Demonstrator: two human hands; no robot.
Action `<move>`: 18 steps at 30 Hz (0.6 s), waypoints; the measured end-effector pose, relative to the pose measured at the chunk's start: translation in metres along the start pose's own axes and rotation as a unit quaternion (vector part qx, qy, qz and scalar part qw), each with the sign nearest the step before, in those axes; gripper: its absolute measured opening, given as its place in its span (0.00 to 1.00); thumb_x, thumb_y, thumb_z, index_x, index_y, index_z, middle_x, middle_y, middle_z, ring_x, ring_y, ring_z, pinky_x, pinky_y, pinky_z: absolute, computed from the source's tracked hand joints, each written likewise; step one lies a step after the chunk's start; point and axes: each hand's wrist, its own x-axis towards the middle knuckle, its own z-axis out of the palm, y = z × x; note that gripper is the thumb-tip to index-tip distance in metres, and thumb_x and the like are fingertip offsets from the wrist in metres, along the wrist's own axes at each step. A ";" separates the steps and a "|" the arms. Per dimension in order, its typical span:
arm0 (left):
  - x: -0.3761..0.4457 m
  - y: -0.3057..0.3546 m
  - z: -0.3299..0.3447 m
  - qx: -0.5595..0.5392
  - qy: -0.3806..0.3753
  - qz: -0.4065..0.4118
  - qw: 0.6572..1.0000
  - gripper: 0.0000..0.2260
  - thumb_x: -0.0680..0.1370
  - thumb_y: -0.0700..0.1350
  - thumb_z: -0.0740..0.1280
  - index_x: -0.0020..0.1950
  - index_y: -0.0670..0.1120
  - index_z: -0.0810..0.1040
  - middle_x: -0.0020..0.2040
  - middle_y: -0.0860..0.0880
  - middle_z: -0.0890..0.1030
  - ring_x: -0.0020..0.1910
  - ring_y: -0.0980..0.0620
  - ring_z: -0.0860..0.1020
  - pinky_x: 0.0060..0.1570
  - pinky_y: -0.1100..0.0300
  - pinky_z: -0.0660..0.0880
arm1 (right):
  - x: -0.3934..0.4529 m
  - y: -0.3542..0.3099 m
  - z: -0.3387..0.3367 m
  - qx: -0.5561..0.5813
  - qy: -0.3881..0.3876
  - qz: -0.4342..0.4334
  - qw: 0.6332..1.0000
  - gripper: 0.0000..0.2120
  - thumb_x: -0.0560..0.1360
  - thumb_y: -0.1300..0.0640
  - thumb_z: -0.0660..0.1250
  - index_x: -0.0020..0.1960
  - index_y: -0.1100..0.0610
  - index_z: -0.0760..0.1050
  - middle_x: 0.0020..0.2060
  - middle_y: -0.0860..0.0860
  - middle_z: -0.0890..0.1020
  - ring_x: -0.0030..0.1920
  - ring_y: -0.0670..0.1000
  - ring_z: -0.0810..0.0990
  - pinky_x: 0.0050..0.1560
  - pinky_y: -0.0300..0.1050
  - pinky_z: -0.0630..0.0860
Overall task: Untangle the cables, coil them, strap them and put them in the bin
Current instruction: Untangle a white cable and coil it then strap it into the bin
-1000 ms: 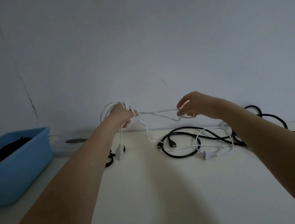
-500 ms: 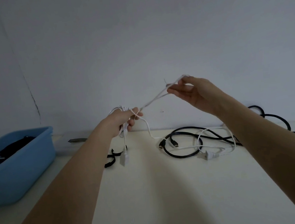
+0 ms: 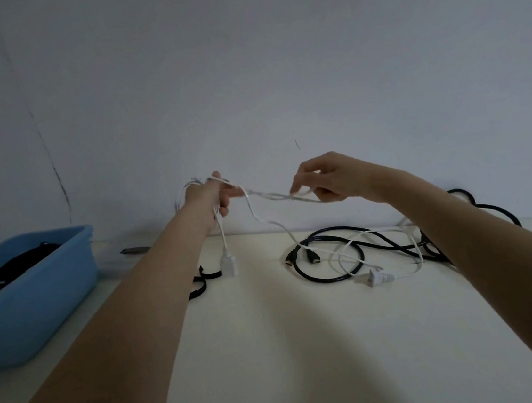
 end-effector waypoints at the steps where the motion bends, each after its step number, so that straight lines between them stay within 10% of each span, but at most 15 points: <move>1: 0.000 0.002 -0.002 -0.020 -0.023 0.001 1.000 0.13 0.83 0.46 0.56 0.40 0.46 0.71 0.22 0.49 0.79 0.14 0.61 0.65 0.16 0.72 0.59 | 0.000 0.003 -0.001 -0.043 -0.023 -0.003 0.999 0.10 0.79 0.59 0.61 0.47 0.62 0.79 0.23 0.51 0.65 0.22 0.45 0.61 0.24 0.32 0.59; 5: -0.006 0.007 0.003 0.017 -0.174 0.071 0.982 0.16 0.83 0.51 0.54 0.47 0.45 0.77 0.34 0.48 0.84 0.18 0.60 0.67 0.18 0.69 0.64 | 0.005 0.020 -0.004 -0.395 -0.058 0.089 0.912 0.09 0.77 0.54 0.64 0.46 0.56 0.81 0.27 0.46 0.80 0.25 0.41 0.71 0.34 0.37 0.68; 8: -0.018 0.016 0.005 0.028 -0.269 0.082 0.959 0.13 0.81 0.51 0.55 0.48 0.47 0.76 0.34 0.51 0.83 0.19 0.60 0.67 0.17 0.69 0.63 | 0.006 0.039 -0.001 -0.458 0.089 0.135 0.874 0.12 0.79 0.55 0.60 0.54 0.59 0.78 0.48 0.57 0.82 0.44 0.55 0.80 0.43 0.43 0.70; 13: -0.026 0.014 -0.014 0.177 -0.277 0.032 0.944 0.10 0.80 0.47 0.61 0.43 0.43 0.75 0.25 0.51 0.75 0.17 0.60 0.64 0.17 0.70 0.61 | 0.009 0.052 -0.012 0.113 0.300 0.096 0.942 0.19 0.75 0.69 0.59 0.66 0.67 0.69 0.59 0.54 0.72 0.59 0.51 0.72 0.45 0.28 0.68; 16: -0.019 0.000 -0.018 0.232 -0.211 -0.003 0.950 0.09 0.80 0.43 0.61 0.43 0.41 0.76 0.22 0.52 0.73 0.17 0.60 0.63 0.18 0.69 0.61 | 0.008 0.021 -0.022 0.669 0.256 -0.050 0.696 0.14 0.65 0.68 0.58 0.50 0.70 0.72 0.54 0.60 0.77 0.51 0.54 0.81 0.47 0.34 0.74; 17: -0.016 -0.002 -0.019 0.230 -0.192 -0.018 0.954 0.09 0.80 0.42 0.62 0.43 0.41 0.76 0.22 0.52 0.72 0.16 0.60 0.63 0.18 0.69 0.61 | 0.007 0.012 -0.025 0.731 0.198 -0.067 0.649 0.12 0.69 0.64 0.58 0.46 0.70 0.74 0.47 0.60 0.80 0.38 0.51 0.81 0.40 0.37 0.75; 18: -0.012 -0.004 -0.020 0.221 -0.176 -0.032 0.959 0.09 0.80 0.42 0.62 0.42 0.41 0.76 0.21 0.52 0.72 0.16 0.60 0.63 0.17 0.69 0.61 | 0.005 0.006 -0.029 0.707 0.158 -0.058 0.687 0.15 0.73 0.58 0.57 0.40 0.68 0.77 0.38 0.58 0.82 0.26 0.48 0.73 0.30 0.36 0.70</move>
